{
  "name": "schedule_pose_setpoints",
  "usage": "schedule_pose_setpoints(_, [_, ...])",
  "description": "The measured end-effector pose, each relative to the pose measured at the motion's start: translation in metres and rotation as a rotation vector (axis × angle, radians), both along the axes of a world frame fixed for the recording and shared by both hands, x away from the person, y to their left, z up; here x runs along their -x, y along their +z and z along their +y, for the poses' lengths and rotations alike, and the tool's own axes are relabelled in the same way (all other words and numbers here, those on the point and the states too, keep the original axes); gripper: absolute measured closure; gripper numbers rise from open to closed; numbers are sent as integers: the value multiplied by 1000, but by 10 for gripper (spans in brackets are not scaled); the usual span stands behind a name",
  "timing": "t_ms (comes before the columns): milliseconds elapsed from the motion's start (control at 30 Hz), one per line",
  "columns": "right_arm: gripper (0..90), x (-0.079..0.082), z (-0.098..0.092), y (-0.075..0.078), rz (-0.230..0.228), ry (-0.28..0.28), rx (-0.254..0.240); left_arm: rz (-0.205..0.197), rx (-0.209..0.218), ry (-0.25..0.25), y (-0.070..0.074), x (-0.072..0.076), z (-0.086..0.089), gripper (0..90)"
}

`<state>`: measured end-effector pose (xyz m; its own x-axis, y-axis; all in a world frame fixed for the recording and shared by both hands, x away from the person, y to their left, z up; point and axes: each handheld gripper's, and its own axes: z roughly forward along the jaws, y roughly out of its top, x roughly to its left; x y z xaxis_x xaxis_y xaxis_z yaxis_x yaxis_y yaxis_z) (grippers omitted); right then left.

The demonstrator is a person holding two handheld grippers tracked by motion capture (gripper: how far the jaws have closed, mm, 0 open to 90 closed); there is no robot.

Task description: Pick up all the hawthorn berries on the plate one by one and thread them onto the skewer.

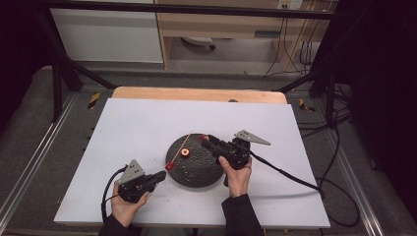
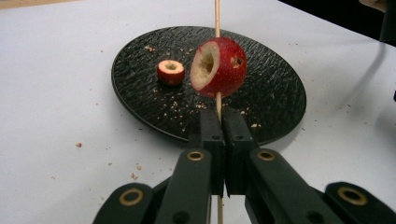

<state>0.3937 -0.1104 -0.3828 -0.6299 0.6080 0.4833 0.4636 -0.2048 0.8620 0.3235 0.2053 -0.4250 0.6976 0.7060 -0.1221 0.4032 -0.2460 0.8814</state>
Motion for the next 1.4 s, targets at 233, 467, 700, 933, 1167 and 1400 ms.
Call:
schedule_pose_setpoints(233, [620,-3,-4,0,-16,-38,-96,-5,7,-3,2,-1,-4,883])
schedule_pose_setpoints(467, [620,-4,-9,-2,-20,-72,-157,-4,9,-7,3,-3,-9,883])
schedule_pose_setpoints(700, [620,-7,-12,-1,-30,-95,-198,-8,13,-13,4,-3,-15,883])
schedule_pose_setpoints(933, [620,-10,-13,2,-29,-112,-235,-13,22,-19,6,-4,-22,883])
schedule_pose_setpoints(1167, [620,-13,-13,3,-28,-130,-283,-21,27,-29,8,-2,-27,883])
schedule_pose_setpoints(1400, [620,-16,-14,5,-35,-148,-326,-20,26,-40,7,-2,-33,883])
